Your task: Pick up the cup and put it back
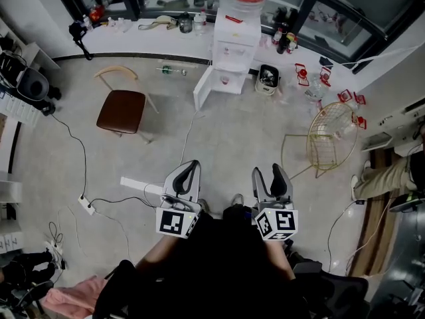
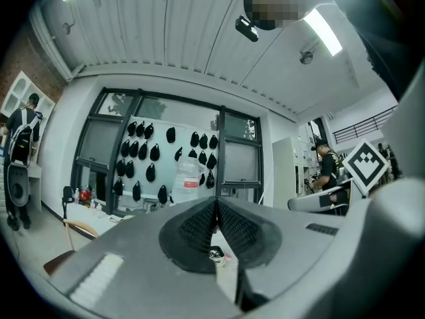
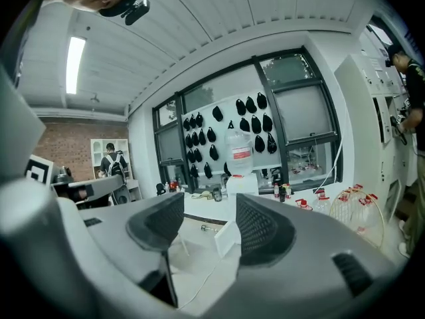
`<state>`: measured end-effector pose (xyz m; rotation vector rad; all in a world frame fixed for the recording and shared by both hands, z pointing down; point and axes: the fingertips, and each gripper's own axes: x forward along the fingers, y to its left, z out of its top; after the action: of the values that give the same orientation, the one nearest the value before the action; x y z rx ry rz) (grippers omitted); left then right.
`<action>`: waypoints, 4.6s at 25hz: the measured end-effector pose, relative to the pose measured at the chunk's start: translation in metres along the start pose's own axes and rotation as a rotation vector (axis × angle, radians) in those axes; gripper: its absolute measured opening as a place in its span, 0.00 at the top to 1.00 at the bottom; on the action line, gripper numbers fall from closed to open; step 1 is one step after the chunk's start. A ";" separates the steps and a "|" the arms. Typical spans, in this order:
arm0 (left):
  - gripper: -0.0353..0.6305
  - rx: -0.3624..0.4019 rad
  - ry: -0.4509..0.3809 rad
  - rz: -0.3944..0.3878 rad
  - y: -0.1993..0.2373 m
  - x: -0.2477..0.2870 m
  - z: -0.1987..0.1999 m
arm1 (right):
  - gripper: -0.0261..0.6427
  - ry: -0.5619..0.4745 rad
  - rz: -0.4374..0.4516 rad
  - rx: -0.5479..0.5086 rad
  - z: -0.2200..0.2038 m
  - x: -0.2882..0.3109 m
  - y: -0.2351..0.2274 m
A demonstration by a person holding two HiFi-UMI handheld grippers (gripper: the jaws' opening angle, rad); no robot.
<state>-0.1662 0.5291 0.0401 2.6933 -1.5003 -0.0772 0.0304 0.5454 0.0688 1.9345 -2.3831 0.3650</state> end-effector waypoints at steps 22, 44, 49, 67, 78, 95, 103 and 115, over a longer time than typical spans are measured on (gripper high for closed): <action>0.94 -0.017 -0.005 0.047 0.033 0.226 -0.035 | 0.61 0.020 0.076 -0.085 0.025 0.207 -0.124; 0.94 -0.026 0.043 0.184 0.147 0.461 -0.077 | 0.61 0.111 0.247 -0.115 0.037 0.485 -0.198; 0.94 -0.026 0.036 0.143 0.199 0.507 -0.093 | 0.61 0.120 0.234 -0.131 0.020 0.544 -0.189; 0.94 -0.064 0.031 0.169 0.279 0.610 -0.364 | 0.60 0.128 0.316 -0.197 -0.210 0.712 -0.232; 0.94 -0.040 -0.007 0.154 0.304 0.647 -0.529 | 0.59 0.076 0.323 -0.182 -0.394 0.765 -0.276; 0.94 0.032 -0.036 0.179 0.313 0.672 -0.586 | 0.58 0.146 0.290 -0.161 -0.517 0.832 -0.320; 0.94 -0.014 -0.025 0.160 0.318 0.668 -0.604 | 0.56 0.179 0.247 -0.166 -0.555 0.871 -0.327; 0.94 -0.010 -0.038 0.182 0.342 0.682 -0.614 | 0.53 0.292 0.205 -0.178 -0.625 0.943 -0.338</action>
<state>-0.0536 -0.2152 0.6668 2.5475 -1.7422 -0.1274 0.0870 -0.2887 0.9019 1.4566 -2.3343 0.3974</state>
